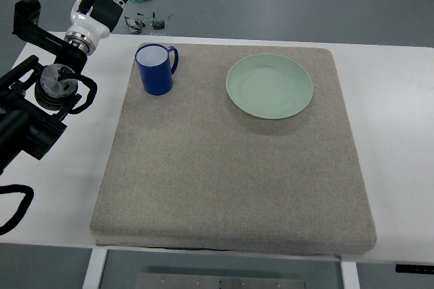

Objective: Place cup left of plate with left hand

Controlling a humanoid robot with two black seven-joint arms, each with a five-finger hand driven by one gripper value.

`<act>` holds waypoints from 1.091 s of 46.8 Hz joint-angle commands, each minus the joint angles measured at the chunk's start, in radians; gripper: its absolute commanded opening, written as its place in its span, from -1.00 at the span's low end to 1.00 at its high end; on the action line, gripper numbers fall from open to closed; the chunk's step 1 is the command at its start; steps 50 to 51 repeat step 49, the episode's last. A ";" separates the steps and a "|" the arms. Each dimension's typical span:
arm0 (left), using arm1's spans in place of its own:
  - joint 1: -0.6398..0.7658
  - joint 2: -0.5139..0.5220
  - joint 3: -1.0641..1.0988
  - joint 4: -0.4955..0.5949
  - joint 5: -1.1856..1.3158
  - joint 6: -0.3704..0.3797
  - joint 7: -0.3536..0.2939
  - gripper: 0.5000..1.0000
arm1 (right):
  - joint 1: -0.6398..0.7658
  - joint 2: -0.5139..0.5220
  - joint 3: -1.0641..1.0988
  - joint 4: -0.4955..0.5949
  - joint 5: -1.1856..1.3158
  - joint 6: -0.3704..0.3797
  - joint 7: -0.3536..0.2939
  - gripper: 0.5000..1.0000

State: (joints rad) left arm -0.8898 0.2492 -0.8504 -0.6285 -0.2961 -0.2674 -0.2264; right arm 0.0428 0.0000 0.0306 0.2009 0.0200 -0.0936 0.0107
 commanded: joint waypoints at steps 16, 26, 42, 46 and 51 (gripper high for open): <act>-0.093 -0.015 0.053 0.096 0.025 0.010 0.001 0.98 | 0.000 0.000 0.000 0.000 0.000 0.000 0.000 0.73; -0.130 -0.013 0.094 0.127 0.087 -0.001 0.001 0.98 | 0.000 0.000 0.000 0.000 0.000 0.000 0.000 0.73; -0.135 -0.021 0.093 0.132 0.123 0.005 0.001 0.98 | 0.000 0.000 0.000 0.000 0.000 0.000 0.000 0.73; -0.135 -0.019 0.094 0.133 0.123 0.004 -0.001 0.98 | 0.000 0.000 0.000 0.000 0.000 0.000 0.000 0.73; -0.135 -0.019 0.094 0.133 0.123 0.004 0.001 0.98 | 0.000 0.000 0.000 0.000 -0.006 0.003 0.000 0.73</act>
